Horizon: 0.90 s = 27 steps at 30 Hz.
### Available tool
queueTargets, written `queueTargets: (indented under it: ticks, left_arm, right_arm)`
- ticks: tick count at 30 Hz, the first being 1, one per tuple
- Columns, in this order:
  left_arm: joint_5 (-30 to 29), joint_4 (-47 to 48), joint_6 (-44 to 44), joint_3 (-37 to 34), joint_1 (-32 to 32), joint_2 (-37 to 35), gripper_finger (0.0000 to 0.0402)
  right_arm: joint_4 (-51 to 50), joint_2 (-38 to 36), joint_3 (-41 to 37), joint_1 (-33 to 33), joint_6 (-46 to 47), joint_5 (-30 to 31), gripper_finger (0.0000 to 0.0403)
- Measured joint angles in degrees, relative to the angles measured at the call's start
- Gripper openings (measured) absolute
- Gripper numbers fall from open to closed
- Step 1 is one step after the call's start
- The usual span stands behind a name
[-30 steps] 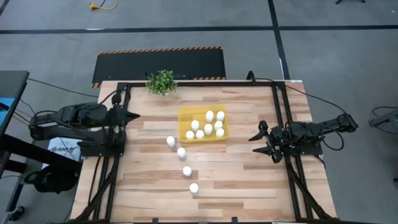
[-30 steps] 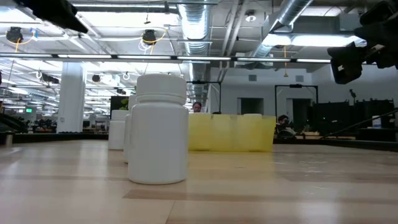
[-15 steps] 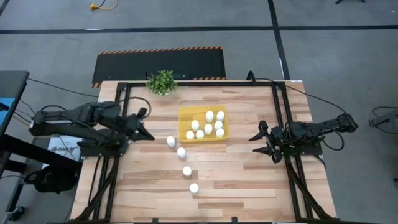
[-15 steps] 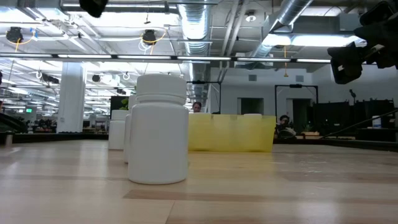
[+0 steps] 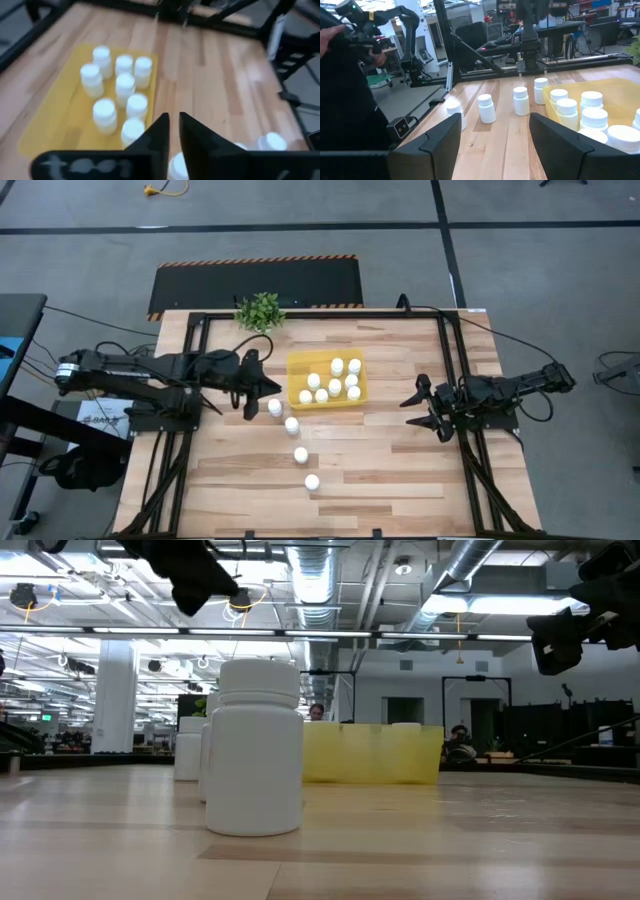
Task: Pick and place pill bottles into a basket
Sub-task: Put the white medicine bottle into the yellow bin
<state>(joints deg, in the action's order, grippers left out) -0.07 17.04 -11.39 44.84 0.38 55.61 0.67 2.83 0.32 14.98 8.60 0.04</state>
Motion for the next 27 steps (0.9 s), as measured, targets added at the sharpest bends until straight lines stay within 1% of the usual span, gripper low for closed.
queueTargets:
  ticks: [4,7,11,14,17,20,25,27]
  left_arm:
    - [-1.6,0.9,-2.2,0.0,-0.6,0.8,0.0078]
    - [-2.4,3.4,-2.9,0.0,-0.9,0.8,0.0118]
    - [-2.8,11.4,-2.7,0.0,-0.8,-0.4,0.0167]
    - [-2.8,17.3,-2.4,0.0,-0.8,-1.2,0.0194]
    - [-2.8,19.7,-0.4,0.0,-0.8,-1.4,0.0210]
    - [-2.8,21.6,2.8,0.0,-0.7,-1.0,0.0217]
    - [-2.6,21.6,6.7,-0.2,-0.7,0.1,0.0217]
    - [-2.6,19.2,7.4,-1.2,-0.7,0.8,0.0217]
  right_arm:
    - [0.0,0.0,0.0,0.0,0.0,0.0,0.0226]
    - [0.0,0.0,0.0,0.0,0.0,0.0,0.0226]
    - [0.0,0.0,0.0,0.0,0.0,0.0,0.0226]
    - [0.0,0.0,0.0,0.0,0.0,0.0,0.0226]
    - [0.0,0.0,0.0,0.0,0.0,0.0,0.0226]
    - [0.0,0.0,0.0,0.0,0.0,0.0,0.0226]
    - [0.0,0.0,0.0,0.0,0.0,0.0,0.0226]
    - [0.0,0.0,0.0,0.0,0.0,0.0,0.0226]
